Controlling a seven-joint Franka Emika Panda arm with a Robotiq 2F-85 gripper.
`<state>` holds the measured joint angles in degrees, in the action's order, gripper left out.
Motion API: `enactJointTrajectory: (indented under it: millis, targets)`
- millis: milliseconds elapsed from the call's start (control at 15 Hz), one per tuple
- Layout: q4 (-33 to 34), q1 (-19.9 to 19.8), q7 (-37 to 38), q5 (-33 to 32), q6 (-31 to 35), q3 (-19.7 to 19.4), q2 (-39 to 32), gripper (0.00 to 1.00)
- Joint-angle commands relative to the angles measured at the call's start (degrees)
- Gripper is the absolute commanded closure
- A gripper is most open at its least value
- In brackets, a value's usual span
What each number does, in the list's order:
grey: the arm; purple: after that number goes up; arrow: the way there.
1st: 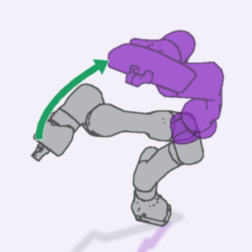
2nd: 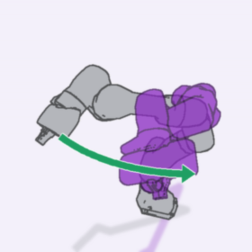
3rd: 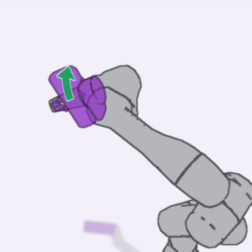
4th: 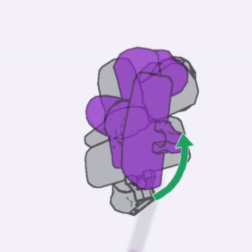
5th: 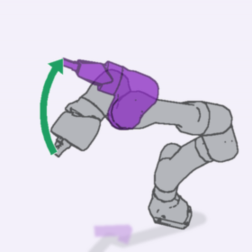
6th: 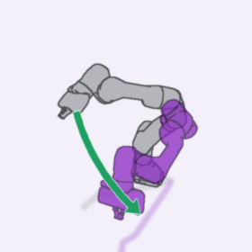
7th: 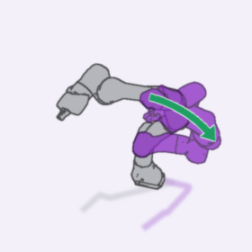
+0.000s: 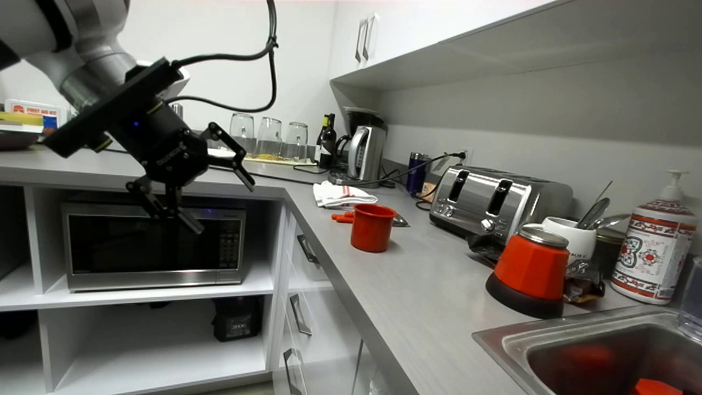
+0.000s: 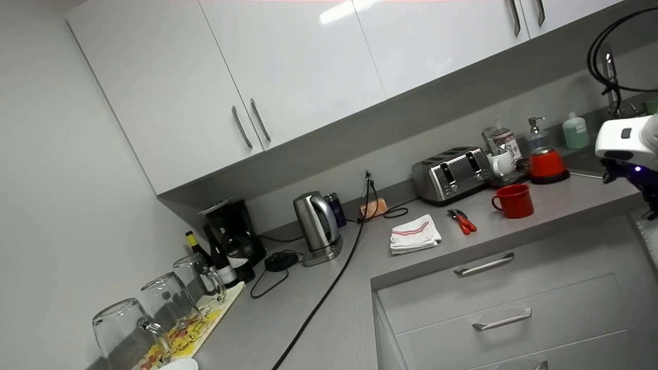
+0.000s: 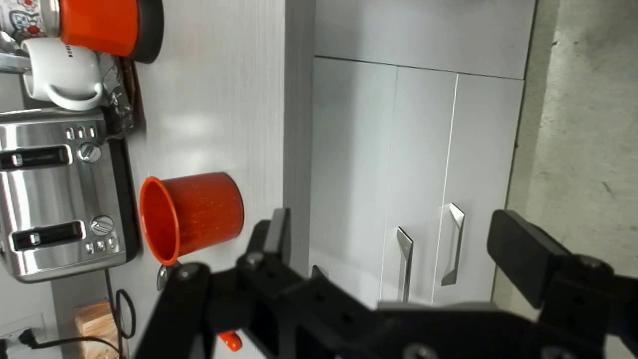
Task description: Open the top drawer,put the red cup inside and close it
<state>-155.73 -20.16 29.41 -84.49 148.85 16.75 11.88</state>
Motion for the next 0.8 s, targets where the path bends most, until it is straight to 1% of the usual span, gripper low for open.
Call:
enactJointTrajectory:
  millis: [0, 67, 200, 267, 333, 600, 667, 733]
  targets:
    - [0.1, -0.1, 1.7, -0.8, -1.0, 0.1, -1.3, 0.0]
    - [0.3, 7.2, 2.0, -1.2, -2.8, -7.1, -3.0, 0.0]
    - [1.1, 6.9, 2.2, -1.1, -2.9, -7.1, -4.7, 0.0]
    - [0.6, -0.4, 4.7, -3.3, -1.9, 0.2, -3.1, 0.0]
    - [0.2, -0.3, 7.3, -6.3, -1.9, 0.6, -2.6, 0.0]
    - [-0.3, 1.4, 20.5, -21.4, -8.3, 3.5, -5.6, 0.0]
    - [-0.8, 10.0, 23.5, -24.4, -11.6, -3.2, -7.0, 0.0]
    - [-1.2, 11.6, 26.0, -26.4, -13.8, -3.3, -8.3, 0.0]
